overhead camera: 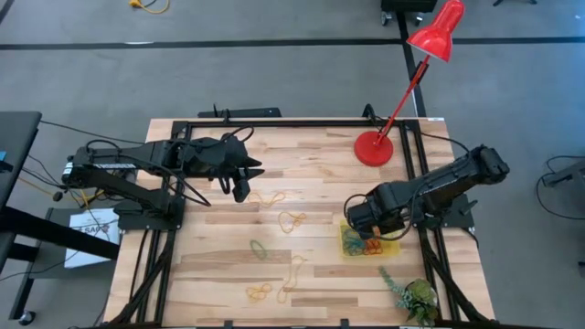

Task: Pick and place items into bin
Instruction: Put the green rubber band into the yellow bin

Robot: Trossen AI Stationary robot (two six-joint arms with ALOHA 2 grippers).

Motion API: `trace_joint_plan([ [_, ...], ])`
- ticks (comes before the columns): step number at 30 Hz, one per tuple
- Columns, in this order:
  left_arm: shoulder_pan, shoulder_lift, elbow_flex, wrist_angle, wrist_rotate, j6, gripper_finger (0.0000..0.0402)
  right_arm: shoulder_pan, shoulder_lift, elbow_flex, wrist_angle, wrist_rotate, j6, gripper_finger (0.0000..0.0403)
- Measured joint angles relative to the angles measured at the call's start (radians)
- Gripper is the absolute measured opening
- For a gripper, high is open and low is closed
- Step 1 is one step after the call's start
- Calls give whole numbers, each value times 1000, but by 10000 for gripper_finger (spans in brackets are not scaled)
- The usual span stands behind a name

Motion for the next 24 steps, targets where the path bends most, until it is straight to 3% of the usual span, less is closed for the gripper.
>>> trace_joint_plan([
  [6,0,0,0,0,24,-1,100,1,0,-129,156,-28,1,0],
  [13,0,0,0,0,24,-1,100,0,0,-231,181,-26,51,0],
  [24,0,0,0,0,24,-3,100,0,0,-256,248,-23,53,25],
])
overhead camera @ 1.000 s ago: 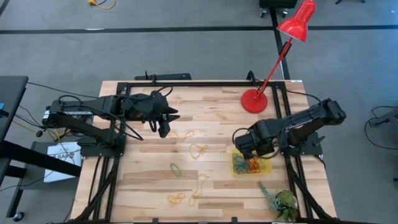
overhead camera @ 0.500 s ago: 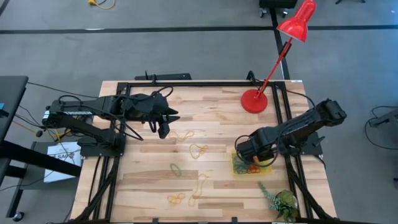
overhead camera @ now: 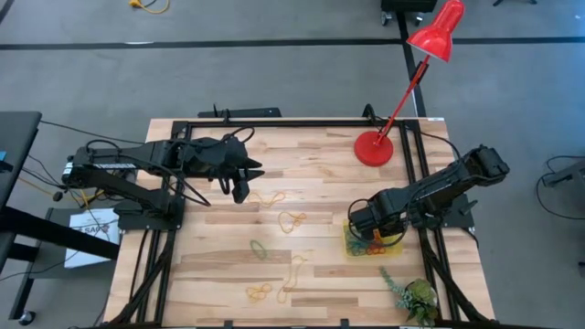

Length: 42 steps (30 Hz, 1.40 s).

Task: Pick and place items into bin
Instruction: Put the green rubber band into the yellow bin

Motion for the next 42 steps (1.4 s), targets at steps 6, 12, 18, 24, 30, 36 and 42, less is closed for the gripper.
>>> trace_joint_plan([
  [6,0,0,0,0,0,-7,100,0,0,0,0,0,0,60],
  [12,0,0,0,0,0,-11,100,-1,0,0,10,-3,0,78],
  [18,0,0,0,-6,0,-11,100,-2,0,86,21,9,-53,79],
  [24,0,0,0,-115,86,-21,100,-2,0,281,-12,124,-136,79],
  [30,-1,10,-6,-311,259,-20,100,-43,0,435,2,321,-318,79],
  [36,-52,52,-126,-317,350,-20,100,-131,0,487,106,467,-481,79],
  [42,-143,166,-256,-129,309,-13,100,-195,4,489,279,472,-656,79],
])
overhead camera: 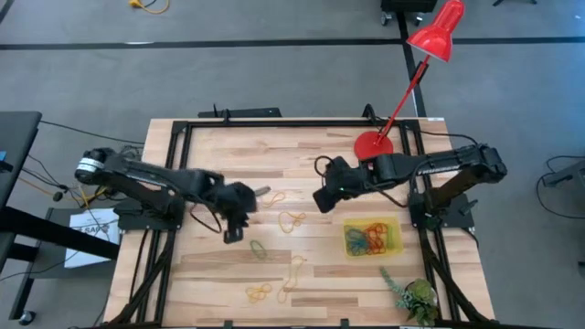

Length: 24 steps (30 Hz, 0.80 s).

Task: Pick and place items into bin
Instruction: Put the green rubber band into the yellow bin

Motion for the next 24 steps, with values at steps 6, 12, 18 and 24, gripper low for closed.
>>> trace_joint_plan([
  [6,-45,152,-21,99,-76,48,100,-17,0,0,106,0,-102,79],
  [12,-70,299,-21,218,11,52,100,-17,0,0,145,0,-139,79],
  [18,-112,369,-20,247,27,40,100,-17,0,0,140,0,-175,78],
  [24,-141,383,-19,251,-71,39,100,-15,0,-1,141,0,-191,79],
])
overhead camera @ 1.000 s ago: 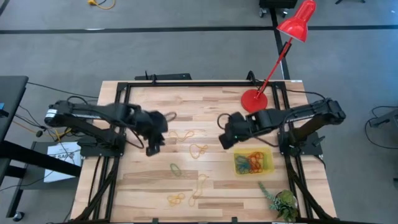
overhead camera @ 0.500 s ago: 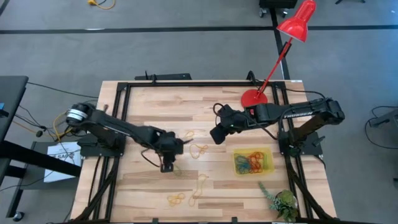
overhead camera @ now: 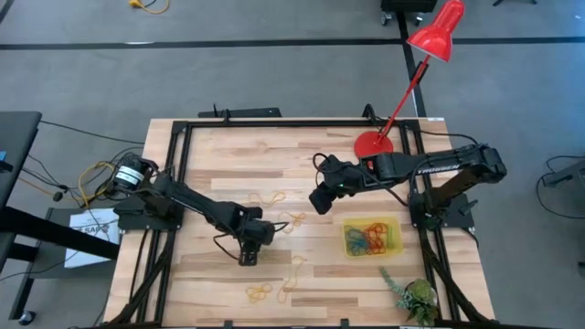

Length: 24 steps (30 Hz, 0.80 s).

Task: Pick and place items into bin
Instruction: Put the green rubber band into the yellow bin

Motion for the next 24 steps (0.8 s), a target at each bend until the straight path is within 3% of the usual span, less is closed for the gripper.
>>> trace_joint_plan([
  [5,1,30,-1,-12,23,-14,100,0,0,-1,30,0,8,79],
  [17,1,80,4,-6,42,-6,97,0,0,3,299,-29,-79,79],
  [24,8,82,7,-17,52,-13,14,-4,0,3,309,-29,-80,79],
])
